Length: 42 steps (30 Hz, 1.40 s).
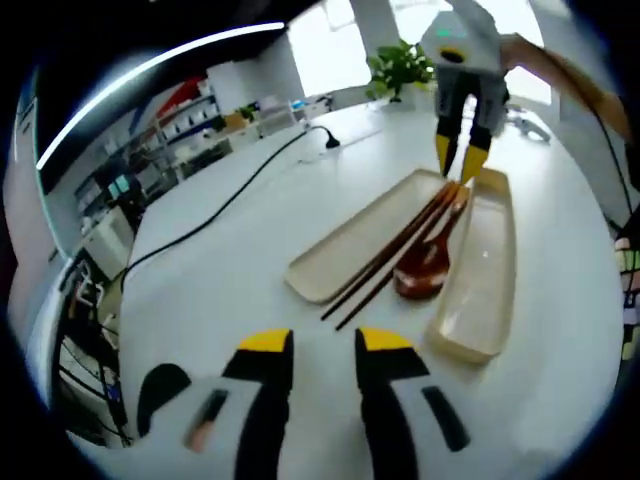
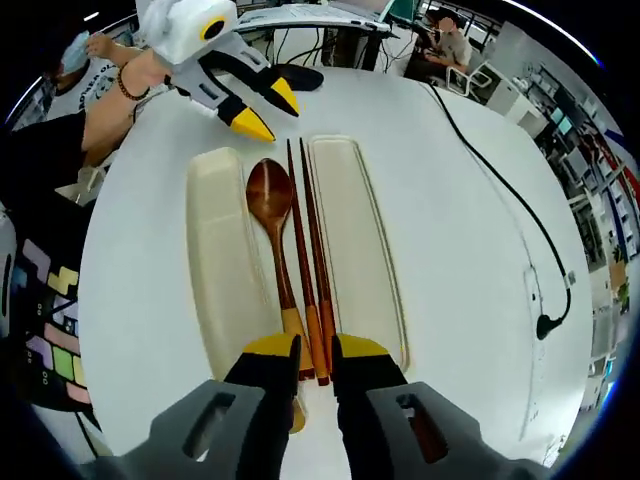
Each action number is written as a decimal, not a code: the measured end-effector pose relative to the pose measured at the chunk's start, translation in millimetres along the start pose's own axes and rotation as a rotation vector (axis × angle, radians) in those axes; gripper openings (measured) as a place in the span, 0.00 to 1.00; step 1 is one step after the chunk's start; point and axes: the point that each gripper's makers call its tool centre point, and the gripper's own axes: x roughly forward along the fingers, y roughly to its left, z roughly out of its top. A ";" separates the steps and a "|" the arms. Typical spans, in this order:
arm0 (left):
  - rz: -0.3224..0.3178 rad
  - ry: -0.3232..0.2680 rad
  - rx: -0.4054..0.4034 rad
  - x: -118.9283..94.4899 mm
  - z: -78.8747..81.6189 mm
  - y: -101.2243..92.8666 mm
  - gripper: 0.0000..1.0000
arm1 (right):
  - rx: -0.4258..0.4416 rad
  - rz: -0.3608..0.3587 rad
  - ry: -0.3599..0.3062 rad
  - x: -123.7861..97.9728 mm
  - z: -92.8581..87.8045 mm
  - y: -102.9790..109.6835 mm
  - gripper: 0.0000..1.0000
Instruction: Arrange the utensils inside the cutlery case until each visible utensil rests in its matching compartment.
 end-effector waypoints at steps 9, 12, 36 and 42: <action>-0.006 -0.018 -0.012 1.8 4.9 -1.7 0.25 | 0.018 0.012 0.039 7.0 -7.4 -2.9 0.12; -0.007 -0.021 -0.017 1.9 4.8 -1.2 0.25 | 0.024 0.019 0.051 9.9 -9.7 -3.8 0.12; -0.090 -0.047 -0.067 17.1 5.3 -10.9 0.22 | 0.005 0.060 0.148 19.9 -18.5 -2.1 0.06; -0.096 -0.060 -0.075 17.6 5.8 -11.6 0.22 | -0.050 0.028 0.144 18.6 -17.4 1.5 0.05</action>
